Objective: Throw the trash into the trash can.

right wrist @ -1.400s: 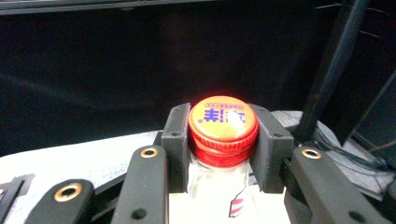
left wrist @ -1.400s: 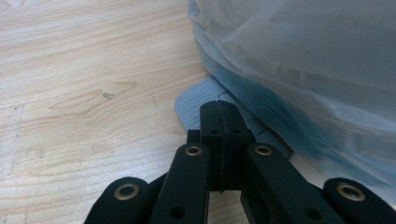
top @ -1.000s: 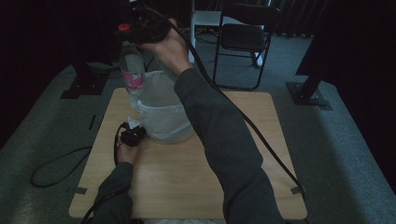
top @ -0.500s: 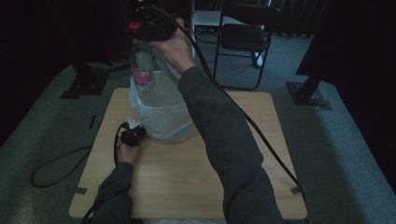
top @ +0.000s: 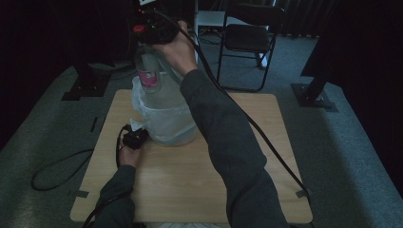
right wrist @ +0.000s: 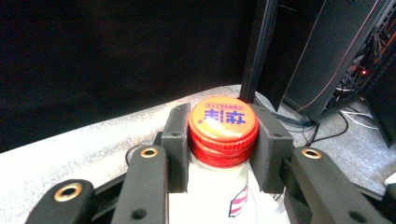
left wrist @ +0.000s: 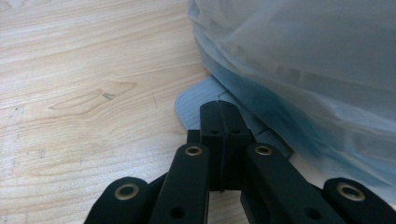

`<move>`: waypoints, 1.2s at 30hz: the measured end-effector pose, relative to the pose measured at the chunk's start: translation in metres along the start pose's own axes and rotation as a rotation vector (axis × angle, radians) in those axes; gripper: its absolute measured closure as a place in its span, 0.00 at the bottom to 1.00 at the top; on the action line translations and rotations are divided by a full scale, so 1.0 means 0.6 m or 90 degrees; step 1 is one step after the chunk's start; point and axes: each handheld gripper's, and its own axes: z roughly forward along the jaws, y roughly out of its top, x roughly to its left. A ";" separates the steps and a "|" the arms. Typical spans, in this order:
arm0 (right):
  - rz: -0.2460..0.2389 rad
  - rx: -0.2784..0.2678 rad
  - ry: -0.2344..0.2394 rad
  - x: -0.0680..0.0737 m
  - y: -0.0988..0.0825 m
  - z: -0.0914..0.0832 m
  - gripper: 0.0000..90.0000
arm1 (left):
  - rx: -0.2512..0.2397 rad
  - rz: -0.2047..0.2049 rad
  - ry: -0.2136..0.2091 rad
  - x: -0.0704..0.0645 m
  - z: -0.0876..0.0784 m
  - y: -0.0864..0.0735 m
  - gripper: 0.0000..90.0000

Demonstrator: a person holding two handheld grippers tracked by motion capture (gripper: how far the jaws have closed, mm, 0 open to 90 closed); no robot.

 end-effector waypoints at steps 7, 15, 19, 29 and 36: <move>0.002 0.002 -0.006 0.000 -0.002 0.004 0.69 | 0.000 0.000 0.000 0.000 0.000 0.000 1.00; 0.007 -0.005 -0.011 -0.008 -0.012 0.000 0.69 | 0.000 0.000 0.000 0.000 0.000 0.000 1.00; 0.006 -0.005 -0.013 -0.012 -0.015 -0.003 0.69 | 0.000 0.000 0.001 0.000 0.000 0.000 1.00; -0.001 0.000 -0.023 -0.013 -0.018 -0.002 0.69 | 0.000 0.000 0.001 0.000 0.000 0.000 1.00; -0.008 0.008 -0.033 -0.012 -0.021 0.002 0.69 | 0.000 0.000 0.000 0.000 0.000 0.000 1.00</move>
